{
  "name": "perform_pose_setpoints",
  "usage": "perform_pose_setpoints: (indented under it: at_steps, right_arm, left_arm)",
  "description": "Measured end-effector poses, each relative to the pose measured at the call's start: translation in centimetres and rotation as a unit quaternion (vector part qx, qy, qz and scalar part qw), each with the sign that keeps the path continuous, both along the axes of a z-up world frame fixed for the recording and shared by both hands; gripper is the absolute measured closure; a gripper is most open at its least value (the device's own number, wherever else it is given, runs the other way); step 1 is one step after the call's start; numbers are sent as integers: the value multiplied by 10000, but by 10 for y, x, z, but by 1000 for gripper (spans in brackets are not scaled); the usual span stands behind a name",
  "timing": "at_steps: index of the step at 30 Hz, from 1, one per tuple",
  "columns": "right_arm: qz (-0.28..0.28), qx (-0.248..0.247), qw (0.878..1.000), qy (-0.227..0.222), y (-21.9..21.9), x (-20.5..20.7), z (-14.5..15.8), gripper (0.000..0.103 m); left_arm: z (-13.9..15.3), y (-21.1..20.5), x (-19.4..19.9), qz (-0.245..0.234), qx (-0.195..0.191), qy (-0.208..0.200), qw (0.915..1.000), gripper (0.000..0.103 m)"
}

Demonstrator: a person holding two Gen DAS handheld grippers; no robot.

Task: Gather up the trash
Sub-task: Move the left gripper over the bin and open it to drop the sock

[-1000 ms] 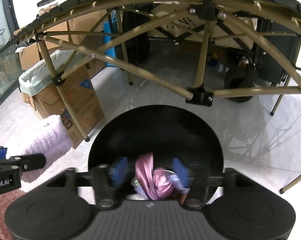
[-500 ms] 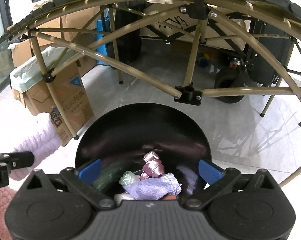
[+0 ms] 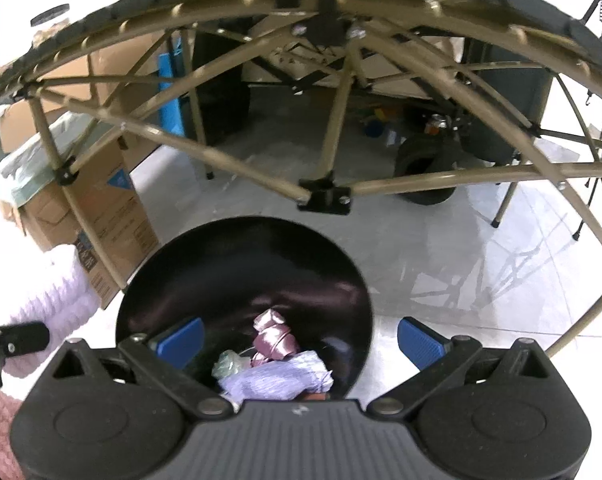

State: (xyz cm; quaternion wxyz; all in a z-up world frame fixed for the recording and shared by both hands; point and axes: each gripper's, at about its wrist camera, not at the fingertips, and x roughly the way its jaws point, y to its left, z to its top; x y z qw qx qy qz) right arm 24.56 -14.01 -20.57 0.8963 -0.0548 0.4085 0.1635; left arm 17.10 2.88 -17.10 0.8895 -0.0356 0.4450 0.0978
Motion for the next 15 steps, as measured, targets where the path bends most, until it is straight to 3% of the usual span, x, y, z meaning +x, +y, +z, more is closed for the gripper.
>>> perform_pose_setpoints:
  at_steps: [9,15]
  right_arm:
    - [-426,-113,9988,-219,-25,1,14,0]
    - [-900,-170,9958,-89,-48,9,16,0]
  left_arm:
    - [-1,-31,19,-453,99,-77,9989,70]
    - [-6,-44,34,-651,129,-69,9978,70]
